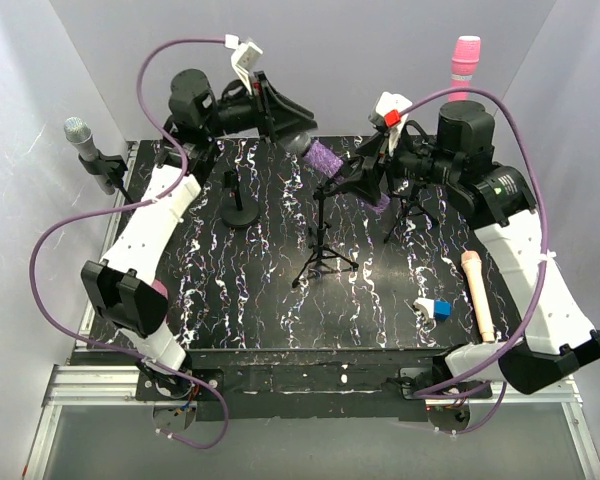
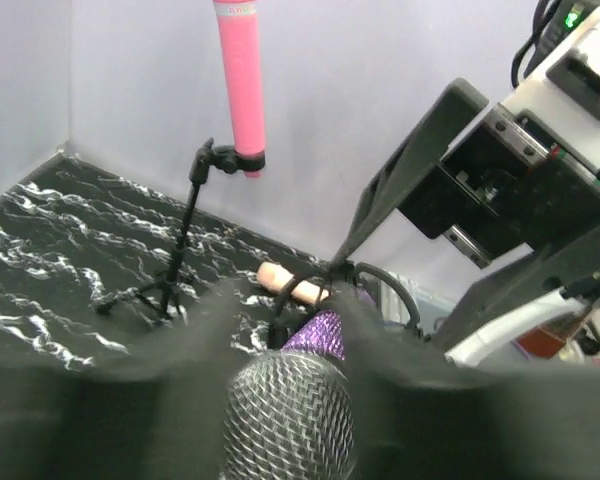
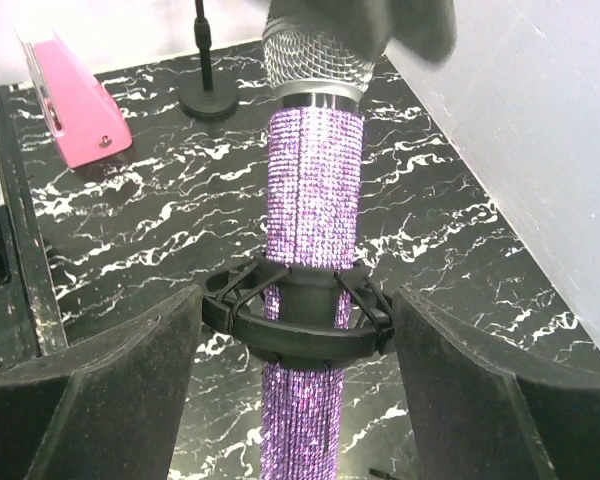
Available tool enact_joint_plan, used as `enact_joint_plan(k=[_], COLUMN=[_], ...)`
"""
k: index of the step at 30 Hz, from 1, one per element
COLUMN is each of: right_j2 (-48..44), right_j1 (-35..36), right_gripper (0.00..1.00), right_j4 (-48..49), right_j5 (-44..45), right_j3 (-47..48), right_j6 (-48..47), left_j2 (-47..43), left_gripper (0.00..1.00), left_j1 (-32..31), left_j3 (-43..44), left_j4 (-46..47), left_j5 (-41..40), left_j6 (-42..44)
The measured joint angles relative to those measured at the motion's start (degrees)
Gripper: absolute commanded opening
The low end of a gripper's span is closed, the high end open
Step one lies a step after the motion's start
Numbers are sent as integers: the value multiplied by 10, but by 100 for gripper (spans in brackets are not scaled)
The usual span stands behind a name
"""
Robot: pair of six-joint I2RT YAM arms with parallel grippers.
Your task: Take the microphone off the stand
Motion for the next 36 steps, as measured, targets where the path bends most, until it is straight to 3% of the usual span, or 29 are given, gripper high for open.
enact_joint_plan(k=[5,6,7,8,9,10,13,18,24,30,36], right_j2=[-24,-26,-26,-27,-27,-27,-27,-22,-18,-21,-22], right_j1=[-5,-5,-7,-7,-7,-7,-8,-8,-8,-9,-9], right_gripper=[54,54,54,54,54,54,54,54,54,54,51], right_j4=[-11,-11,-10,-10,-10,-10,-10,-11,-12,-21,-23], right_j5=[15,14,14,14,15,14,11,7,2,0,0], right_j3=[-19,-21,-21,-21,-21,-21,-21,-16,-12,-12,-12], right_j6=[-15,-15,-16,-18,-19,-20,-22,-23,-22,-22,-22], left_j2=[-3,-6,-7,-8,-8,-8,-11,-68,-68,-54,-43], left_gripper=[0,19,56,78,93,98,98,98,95,69,54], left_j1=[22,26,30,33,35,37,42,44,8,-27,-28], left_j3=[56,59,61,61,62,62,51,-83,-88,-73,-72], left_j4=[-56,-67,-78,-86,-98,-111,-137,-112,-67,-30,-45], left_j5=[-29,-38,-45,-49,-51,-53,-64,-85,-68,-50,-62], left_j6=[40,47,54,61,68,71,56,-9,-35,-36,-29])
